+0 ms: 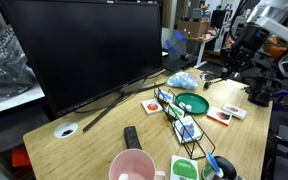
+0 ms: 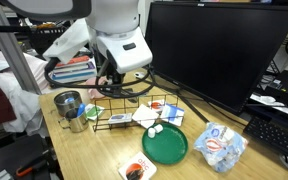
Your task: Put the silver pincers in the pink pot
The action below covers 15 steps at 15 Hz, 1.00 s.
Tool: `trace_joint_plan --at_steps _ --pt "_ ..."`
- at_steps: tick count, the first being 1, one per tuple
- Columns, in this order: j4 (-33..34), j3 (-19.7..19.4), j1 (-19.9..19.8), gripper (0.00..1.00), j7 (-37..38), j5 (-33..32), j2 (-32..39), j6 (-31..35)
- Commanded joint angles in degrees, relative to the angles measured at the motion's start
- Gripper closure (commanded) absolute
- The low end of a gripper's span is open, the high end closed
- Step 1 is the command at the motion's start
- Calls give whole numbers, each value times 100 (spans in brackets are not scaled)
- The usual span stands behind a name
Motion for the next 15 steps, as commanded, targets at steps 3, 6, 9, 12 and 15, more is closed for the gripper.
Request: trace_joint_plan --at_steps 3,6,9,12,15 --pt "-183 50 299 99 -847 225 -614 -937" --pt "-160 318 653 99 -1070 262 -673 -1364" --pt "-66 613 994 99 -1219 279 -593 -1601" --pt "31 814 1238 99 -1360 285 -477 -1685" --pt "-91 949 1228 99 -1228 207 -565 -1538"
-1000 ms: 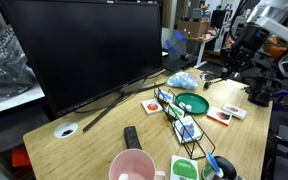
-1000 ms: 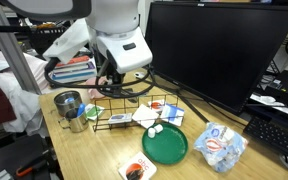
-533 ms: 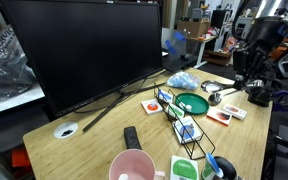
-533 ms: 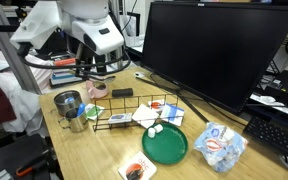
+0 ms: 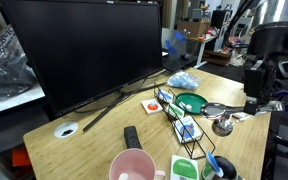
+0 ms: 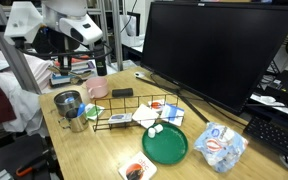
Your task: Put the silver pincers in the pink pot
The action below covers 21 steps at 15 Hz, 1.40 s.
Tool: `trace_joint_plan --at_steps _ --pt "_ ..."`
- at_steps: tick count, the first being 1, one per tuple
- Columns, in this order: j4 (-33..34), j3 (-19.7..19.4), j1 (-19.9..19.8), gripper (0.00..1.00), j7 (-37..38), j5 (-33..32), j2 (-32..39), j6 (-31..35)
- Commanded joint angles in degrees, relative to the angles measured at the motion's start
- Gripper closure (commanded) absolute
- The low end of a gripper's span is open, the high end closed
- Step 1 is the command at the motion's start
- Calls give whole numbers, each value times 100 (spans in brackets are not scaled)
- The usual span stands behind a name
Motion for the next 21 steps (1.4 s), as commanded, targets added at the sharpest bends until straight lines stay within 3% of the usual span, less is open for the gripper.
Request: trace_joint_plan --at_steps 1,11,21 --pt "7 104 -101 95 -35 31 8 -29" --pt "235 107 10 99 -201 250 248 48" --pt "1798 407 256 99 -1258 1065 2071 -304"
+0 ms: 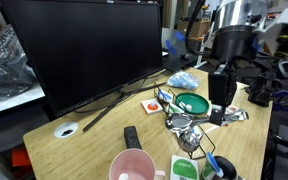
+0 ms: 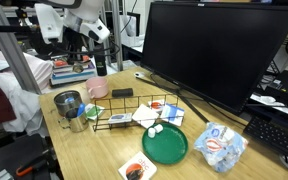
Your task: Put the silver pincers in the pink pot
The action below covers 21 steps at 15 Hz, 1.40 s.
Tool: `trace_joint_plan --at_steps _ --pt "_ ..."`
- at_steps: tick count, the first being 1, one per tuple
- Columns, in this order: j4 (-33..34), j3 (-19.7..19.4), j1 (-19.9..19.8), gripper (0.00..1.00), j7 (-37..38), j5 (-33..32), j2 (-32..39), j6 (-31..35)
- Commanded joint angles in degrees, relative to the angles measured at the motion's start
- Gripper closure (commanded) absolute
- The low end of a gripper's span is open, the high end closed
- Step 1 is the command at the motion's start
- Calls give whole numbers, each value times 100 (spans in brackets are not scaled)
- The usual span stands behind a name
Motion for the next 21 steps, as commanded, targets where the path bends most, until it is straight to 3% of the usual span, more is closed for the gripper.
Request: trace_joint_plan --at_steps 1,11,21 --pt "666 153 -78 99 -383 186 745 -320" --pt "2181 574 -111 99 -335 33 2582 -463" --pt "2702 508 -115 99 136 -88 3525 -218"
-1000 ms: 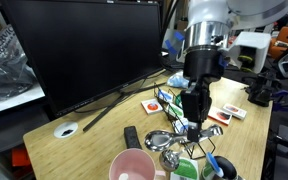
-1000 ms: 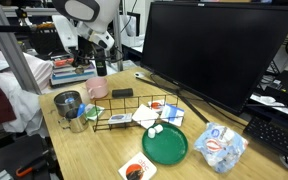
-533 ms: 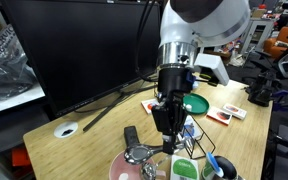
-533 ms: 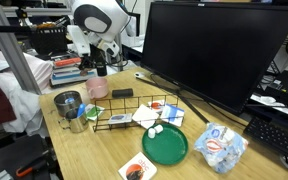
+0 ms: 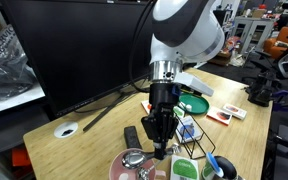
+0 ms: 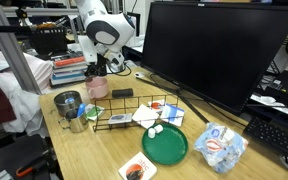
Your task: Put the silver pincers in the pink pot
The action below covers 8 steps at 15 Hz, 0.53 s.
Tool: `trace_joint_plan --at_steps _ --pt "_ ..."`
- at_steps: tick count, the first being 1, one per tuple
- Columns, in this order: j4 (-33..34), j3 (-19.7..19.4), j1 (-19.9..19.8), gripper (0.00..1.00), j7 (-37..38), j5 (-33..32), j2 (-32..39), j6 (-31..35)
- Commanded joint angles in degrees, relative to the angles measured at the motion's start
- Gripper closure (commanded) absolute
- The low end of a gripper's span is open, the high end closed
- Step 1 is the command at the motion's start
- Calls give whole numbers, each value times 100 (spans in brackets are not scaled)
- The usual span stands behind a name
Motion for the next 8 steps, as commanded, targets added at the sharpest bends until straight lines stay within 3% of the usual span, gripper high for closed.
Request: trace_joint_plan --at_steps 1,8 --pt "203 21 -53 99 310 -155 236 -8" --pt "372 1 -52 99 593 -314 592 -34"
